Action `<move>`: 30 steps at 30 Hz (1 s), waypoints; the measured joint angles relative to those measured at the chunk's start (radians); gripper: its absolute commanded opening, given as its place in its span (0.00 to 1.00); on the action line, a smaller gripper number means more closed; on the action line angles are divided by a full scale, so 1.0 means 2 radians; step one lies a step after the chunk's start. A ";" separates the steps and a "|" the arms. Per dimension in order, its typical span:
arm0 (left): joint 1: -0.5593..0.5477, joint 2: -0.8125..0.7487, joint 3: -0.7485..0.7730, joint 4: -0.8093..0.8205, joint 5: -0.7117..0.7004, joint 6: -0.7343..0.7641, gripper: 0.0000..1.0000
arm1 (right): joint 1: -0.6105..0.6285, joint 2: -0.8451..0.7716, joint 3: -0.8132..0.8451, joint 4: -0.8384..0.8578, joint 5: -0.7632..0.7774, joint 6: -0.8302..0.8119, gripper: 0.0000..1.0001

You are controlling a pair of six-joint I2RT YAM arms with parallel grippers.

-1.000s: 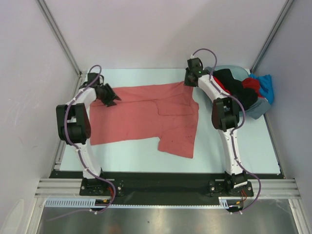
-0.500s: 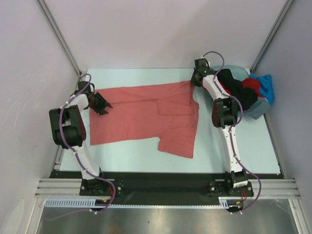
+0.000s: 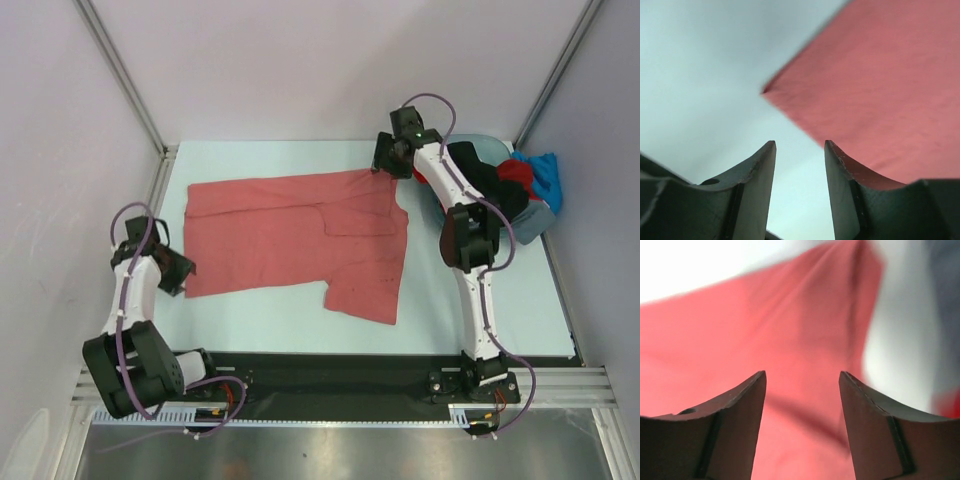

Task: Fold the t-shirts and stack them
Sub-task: Fold the tshirt

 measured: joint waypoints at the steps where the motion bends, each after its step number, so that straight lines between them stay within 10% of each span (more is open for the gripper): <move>1: 0.012 -0.003 -0.014 -0.004 -0.002 -0.005 0.47 | 0.009 -0.027 -0.017 -0.008 -0.005 0.001 0.71; 19: 0.060 0.117 -0.033 0.013 -0.004 -0.009 0.52 | 0.088 -0.441 -0.544 0.029 -0.120 -0.009 0.84; 30: 0.069 0.161 -0.001 0.032 0.001 -0.014 0.50 | 0.051 -0.490 -0.610 0.030 -0.142 -0.013 0.85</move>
